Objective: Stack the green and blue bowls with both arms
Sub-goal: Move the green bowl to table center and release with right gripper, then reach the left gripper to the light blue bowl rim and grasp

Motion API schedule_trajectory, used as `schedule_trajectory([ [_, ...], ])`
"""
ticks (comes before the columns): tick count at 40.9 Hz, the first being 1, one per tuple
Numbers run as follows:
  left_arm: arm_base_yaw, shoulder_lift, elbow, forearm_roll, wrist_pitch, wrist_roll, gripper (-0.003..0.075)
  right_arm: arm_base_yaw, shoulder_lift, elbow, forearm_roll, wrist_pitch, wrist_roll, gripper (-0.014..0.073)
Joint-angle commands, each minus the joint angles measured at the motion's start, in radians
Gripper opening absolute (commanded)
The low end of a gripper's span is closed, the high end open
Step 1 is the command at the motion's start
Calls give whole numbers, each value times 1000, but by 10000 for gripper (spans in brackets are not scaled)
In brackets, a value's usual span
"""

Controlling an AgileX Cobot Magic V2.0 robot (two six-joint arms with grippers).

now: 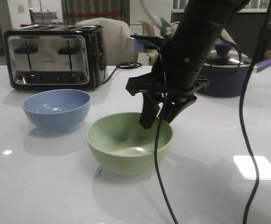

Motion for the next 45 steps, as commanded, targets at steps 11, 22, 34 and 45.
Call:
schedule_trajectory([
  [11,-8,2,-29,-24,-74,-1,616,47,-485,108,-99,42,-4,463],
  [22,-8,2,-29,-24,-74,-1,616,47,-758,325,-123,46,9,463],
  [34,-8,2,-27,-24,-89,-1,616,47,-994,515,-98,53,9,463],
  [45,35,122,-99,35,12,-35,616,47,-1151,560,-94,59,9,463],
])
